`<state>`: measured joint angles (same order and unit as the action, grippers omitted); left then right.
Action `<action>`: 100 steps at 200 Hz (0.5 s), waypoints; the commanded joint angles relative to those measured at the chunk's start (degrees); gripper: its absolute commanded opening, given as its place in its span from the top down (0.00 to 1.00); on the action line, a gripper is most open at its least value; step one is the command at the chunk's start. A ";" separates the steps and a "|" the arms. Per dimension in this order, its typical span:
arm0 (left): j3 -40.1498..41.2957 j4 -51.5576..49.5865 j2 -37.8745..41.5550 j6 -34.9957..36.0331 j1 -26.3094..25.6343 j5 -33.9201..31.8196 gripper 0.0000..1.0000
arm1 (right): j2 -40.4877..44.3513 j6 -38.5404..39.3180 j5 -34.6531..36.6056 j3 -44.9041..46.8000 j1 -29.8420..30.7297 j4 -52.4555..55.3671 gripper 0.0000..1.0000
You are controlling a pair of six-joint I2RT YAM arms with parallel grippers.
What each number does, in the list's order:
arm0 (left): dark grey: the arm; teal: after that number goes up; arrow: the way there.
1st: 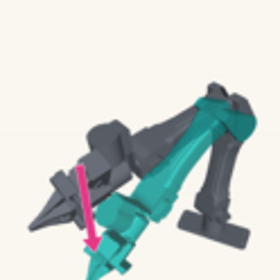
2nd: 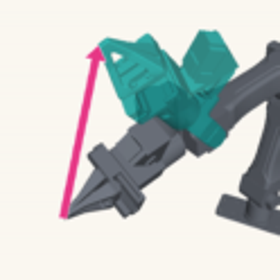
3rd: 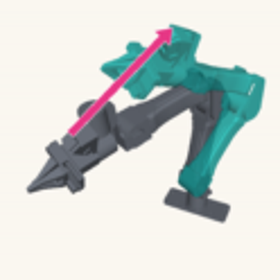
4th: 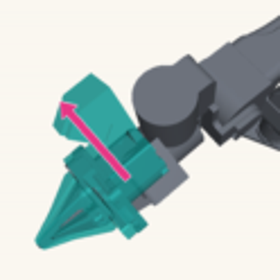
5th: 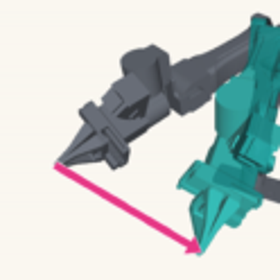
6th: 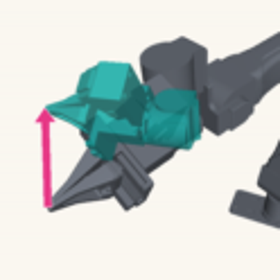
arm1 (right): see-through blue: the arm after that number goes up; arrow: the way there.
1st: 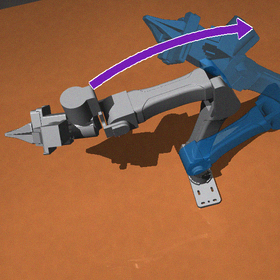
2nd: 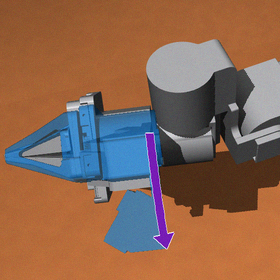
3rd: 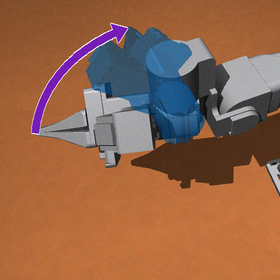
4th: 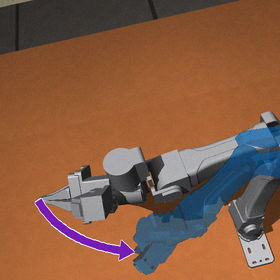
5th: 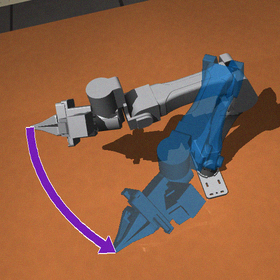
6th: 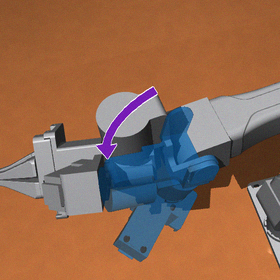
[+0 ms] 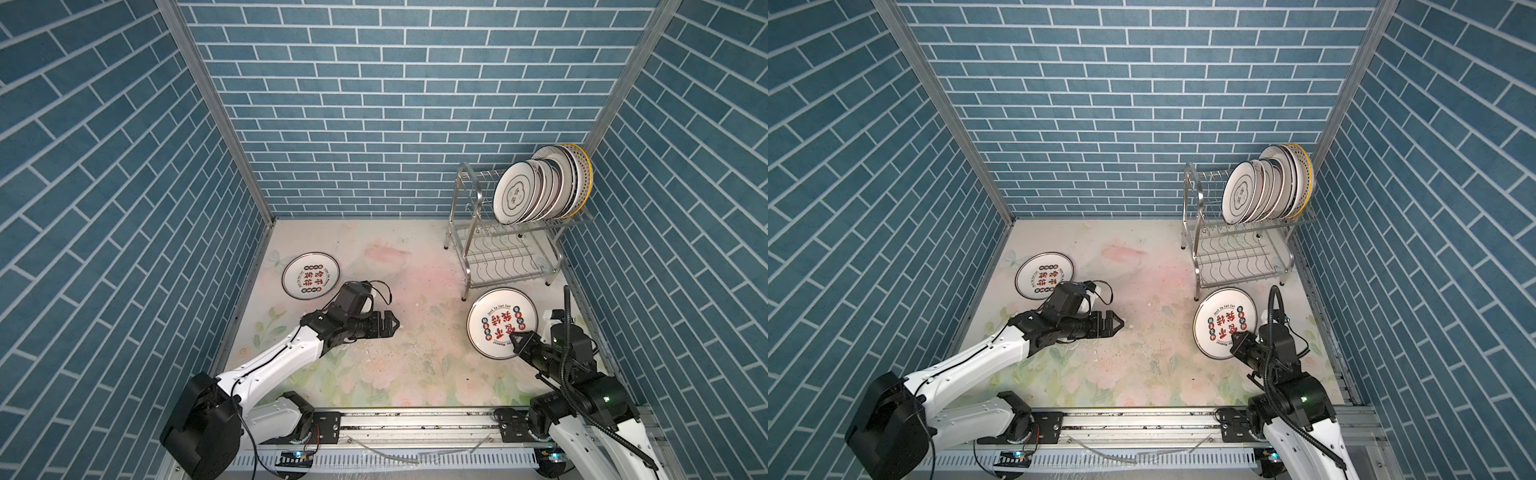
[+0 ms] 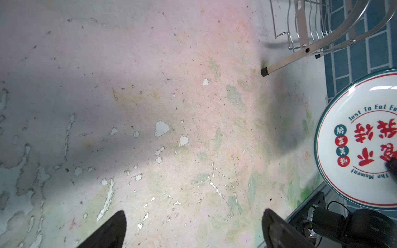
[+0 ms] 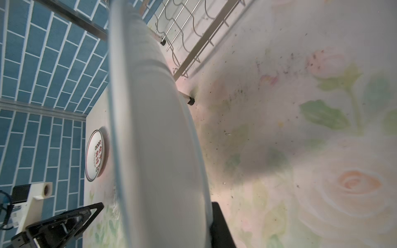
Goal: Unload the plates from the dish rack
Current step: Pick up the plate from the dish rack, then place the plate on the plate.
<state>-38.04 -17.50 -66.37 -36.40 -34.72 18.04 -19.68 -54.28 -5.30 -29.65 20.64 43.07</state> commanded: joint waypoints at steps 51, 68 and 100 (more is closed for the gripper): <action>2.70 8.23 0.78 -5.13 0.13 2.24 0.01 | -17.11 -11.02 -7.69 4.58 11.94 -33.69 1.00; 3.00 10.87 0.37 -6.55 0.56 3.44 0.01 | -23.64 -12.38 -7.58 4.39 14.89 -41.84 1.00; 3.86 13.51 -0.34 -9.10 2.62 4.64 0.01 | -34.25 -14.72 -8.86 2.83 17.43 -53.53 1.00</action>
<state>-35.68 -8.27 -66.02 -42.41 -33.91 20.86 -48.88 -64.25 -12.10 -26.09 36.82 6.44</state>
